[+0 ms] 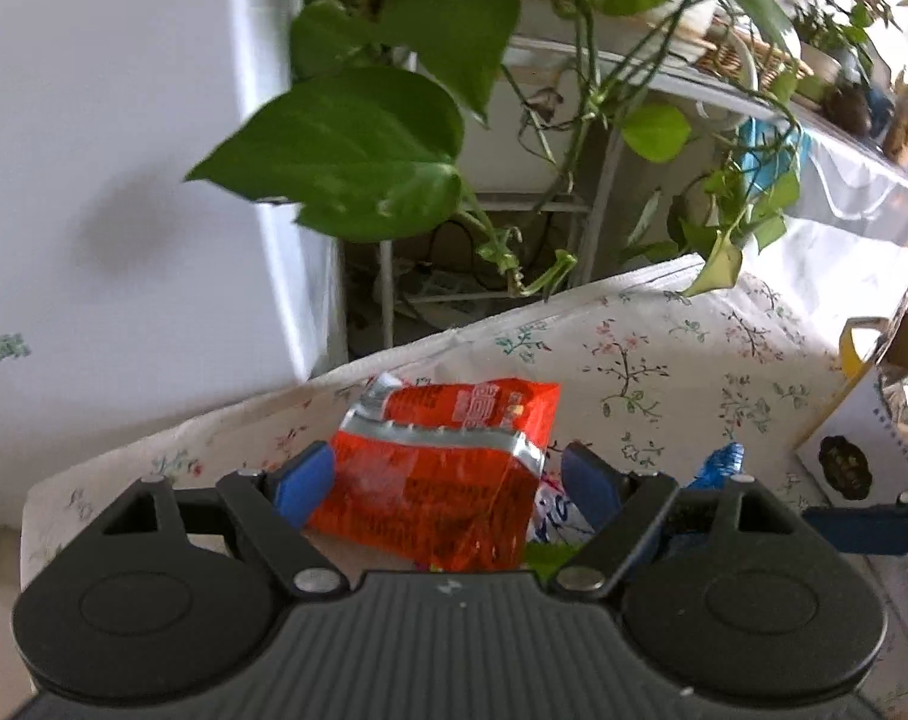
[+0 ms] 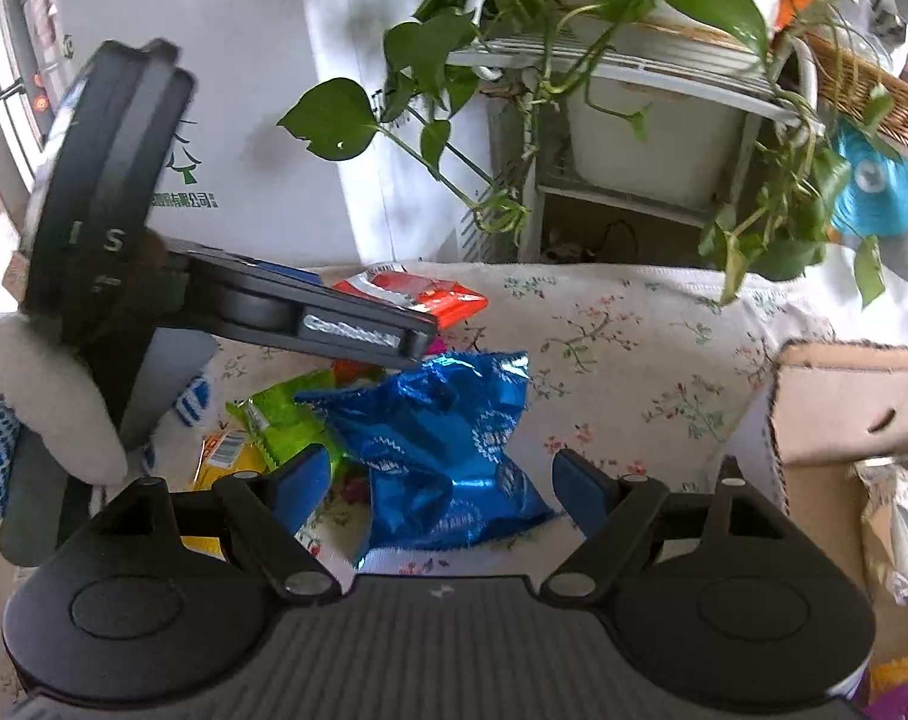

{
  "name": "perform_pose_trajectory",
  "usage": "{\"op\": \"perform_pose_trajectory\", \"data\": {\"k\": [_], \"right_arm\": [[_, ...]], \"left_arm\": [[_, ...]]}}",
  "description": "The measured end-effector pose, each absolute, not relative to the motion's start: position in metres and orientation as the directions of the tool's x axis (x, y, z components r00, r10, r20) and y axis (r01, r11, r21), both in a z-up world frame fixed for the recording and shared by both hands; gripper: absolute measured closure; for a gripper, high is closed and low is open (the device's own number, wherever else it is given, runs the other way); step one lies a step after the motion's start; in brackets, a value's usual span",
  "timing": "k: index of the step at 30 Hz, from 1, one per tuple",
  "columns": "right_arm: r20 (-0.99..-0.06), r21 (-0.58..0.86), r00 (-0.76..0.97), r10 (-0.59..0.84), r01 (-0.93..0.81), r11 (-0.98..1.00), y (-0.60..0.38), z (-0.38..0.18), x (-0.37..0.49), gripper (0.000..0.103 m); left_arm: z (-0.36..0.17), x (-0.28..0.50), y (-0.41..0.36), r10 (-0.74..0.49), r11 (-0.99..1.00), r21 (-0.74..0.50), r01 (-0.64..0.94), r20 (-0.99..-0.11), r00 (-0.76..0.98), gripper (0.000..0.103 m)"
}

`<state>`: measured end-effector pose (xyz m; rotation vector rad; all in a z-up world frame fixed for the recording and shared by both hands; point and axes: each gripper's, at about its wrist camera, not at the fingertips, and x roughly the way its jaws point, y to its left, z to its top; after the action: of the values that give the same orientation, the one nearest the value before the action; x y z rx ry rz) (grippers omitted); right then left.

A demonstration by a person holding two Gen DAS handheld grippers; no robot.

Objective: Organize snacks
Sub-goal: 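Close left tool on red-orange bag while right tool closes on blue foil bag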

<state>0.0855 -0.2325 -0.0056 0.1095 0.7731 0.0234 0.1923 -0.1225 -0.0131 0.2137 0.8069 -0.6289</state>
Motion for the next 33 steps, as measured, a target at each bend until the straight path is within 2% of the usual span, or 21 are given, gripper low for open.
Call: {"op": "perform_pose_trajectory", "data": {"k": [3,6,7,10,17,25,33], "right_arm": [[-0.691,0.084,0.720,0.062,-0.005,0.996,-0.228,-0.011,0.093,0.017],[-0.693,0.069,0.719,0.056,-0.011,0.998,-0.226,-0.018,0.098,0.020],[-0.697,0.072,0.715,0.063,-0.018,0.997,-0.226,-0.020,0.099,0.027],[-0.711,0.059,0.700,0.063,-0.029,0.998,-0.225,-0.023,0.102,0.039],[-0.720,0.072,0.688,0.092,-0.058,0.996,-0.222,-0.024,0.098,0.042],[-0.739,0.056,0.660,0.133,-0.137,0.989,-0.204,-0.023,0.073,0.044],[-0.778,0.076,0.608,0.161,-0.163,0.984,-0.193,-0.018,0.037,0.044]], "left_arm": [[-0.022,0.198,-0.129,-0.430,0.796,-0.029,0.605,-0.730,0.530,0.016],[-0.029,0.204,-0.126,-0.441,0.805,-0.056,0.590,-0.723,0.532,0.017],[-0.030,0.206,-0.124,-0.450,0.804,-0.068,0.590,-0.719,0.530,0.020],[-0.031,0.207,-0.116,-0.462,0.799,-0.079,0.596,-0.715,0.525,0.029],[-0.027,0.185,-0.101,-0.483,0.779,-0.080,0.622,-0.709,0.514,0.031],[-0.020,0.137,-0.086,-0.426,0.792,-0.024,0.610,-0.738,0.523,0.037],[-0.019,0.092,-0.076,-0.410,0.810,-0.052,0.584,-0.762,0.501,0.038]]}}
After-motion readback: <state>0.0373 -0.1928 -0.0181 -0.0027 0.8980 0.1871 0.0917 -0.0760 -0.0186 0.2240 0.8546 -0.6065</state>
